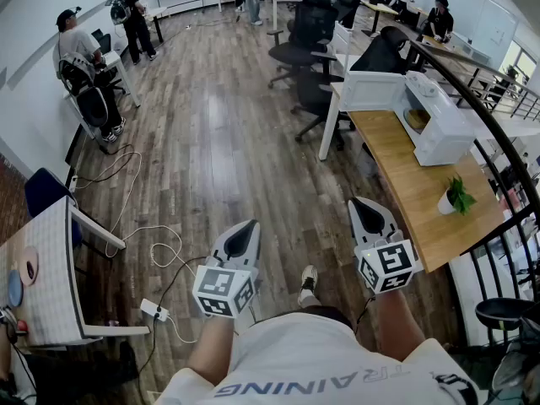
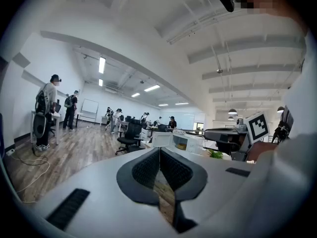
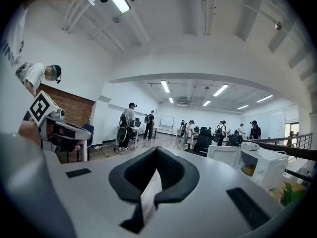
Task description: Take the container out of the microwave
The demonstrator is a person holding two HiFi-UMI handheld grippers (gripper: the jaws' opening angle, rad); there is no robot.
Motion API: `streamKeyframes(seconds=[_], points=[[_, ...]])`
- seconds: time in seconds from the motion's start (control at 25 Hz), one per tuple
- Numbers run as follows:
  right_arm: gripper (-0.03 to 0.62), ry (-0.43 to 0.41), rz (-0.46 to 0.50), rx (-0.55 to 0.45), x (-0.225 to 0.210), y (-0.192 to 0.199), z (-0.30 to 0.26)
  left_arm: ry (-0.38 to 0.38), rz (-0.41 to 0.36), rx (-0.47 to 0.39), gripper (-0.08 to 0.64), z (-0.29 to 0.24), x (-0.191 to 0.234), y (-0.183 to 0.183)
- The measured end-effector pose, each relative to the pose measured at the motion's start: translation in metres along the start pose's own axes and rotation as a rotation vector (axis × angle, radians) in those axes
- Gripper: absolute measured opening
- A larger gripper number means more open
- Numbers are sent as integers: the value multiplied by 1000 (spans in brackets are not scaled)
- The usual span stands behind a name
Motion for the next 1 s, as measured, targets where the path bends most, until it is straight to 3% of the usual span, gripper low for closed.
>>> streamKeyframes(seconds=[0.48, 0.8, 1.0], points=[[21, 7, -21, 29, 3, 14, -7, -1, 18, 18, 32, -2, 9, 6], [21, 1, -121, -9, -5, 19, -15, 4, 22, 25, 32, -15, 14, 9], [21, 1, -118, -14, -16, 17, -38, -8, 23, 17, 32, -30, 27, 2]])
Point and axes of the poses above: the fingertips, and each gripper's own axes: z backward along the fingers, x to its left, y out of its underside, the point moved 5 cm from there along z, backward along the fingers, and after that the axes turned 9 degrees about y, right-handed, at the moved point
